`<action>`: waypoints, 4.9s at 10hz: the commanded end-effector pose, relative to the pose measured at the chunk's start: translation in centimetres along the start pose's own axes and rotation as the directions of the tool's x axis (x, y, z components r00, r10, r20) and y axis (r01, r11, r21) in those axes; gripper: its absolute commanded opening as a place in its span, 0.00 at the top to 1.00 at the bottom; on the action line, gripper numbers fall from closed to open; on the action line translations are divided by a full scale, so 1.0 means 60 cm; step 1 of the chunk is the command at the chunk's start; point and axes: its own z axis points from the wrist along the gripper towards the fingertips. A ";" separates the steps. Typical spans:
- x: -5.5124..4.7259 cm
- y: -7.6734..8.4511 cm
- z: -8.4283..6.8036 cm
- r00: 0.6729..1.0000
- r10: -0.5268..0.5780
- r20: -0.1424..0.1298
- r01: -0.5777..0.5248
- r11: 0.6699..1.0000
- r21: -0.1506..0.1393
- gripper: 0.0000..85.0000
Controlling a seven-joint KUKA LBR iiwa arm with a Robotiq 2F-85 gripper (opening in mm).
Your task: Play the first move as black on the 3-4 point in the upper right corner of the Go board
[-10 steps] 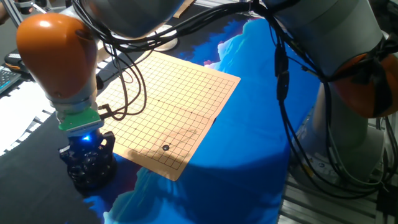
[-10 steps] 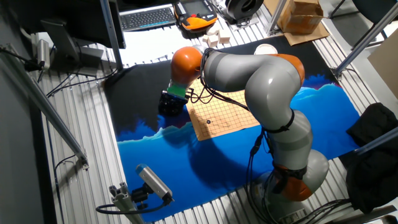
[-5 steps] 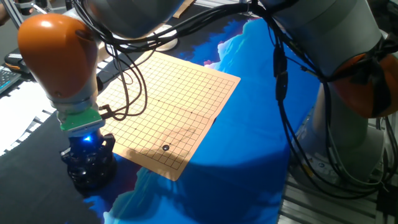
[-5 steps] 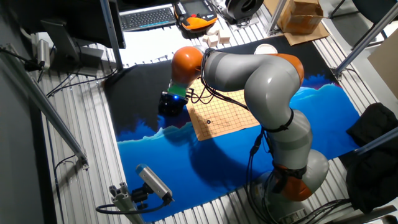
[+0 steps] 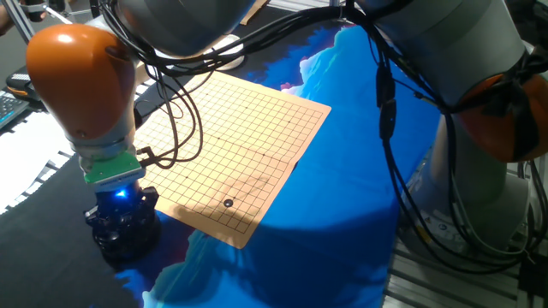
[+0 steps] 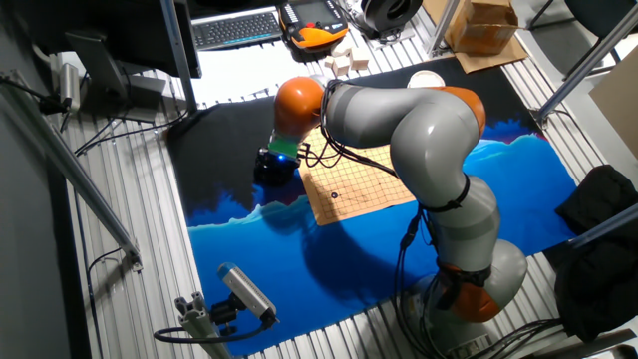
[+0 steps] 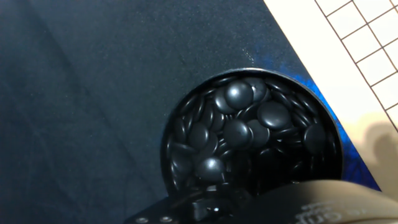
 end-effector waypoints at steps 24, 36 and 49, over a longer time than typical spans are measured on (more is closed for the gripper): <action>0.000 0.003 0.000 0.999 0.033 0.029 -0.033 0.999 -0.013 0.60; 0.001 0.003 0.012 1.000 -0.016 0.015 0.017 0.999 -0.043 1.00; -0.052 0.006 -0.002 0.994 0.075 0.078 -0.073 0.997 -0.024 0.40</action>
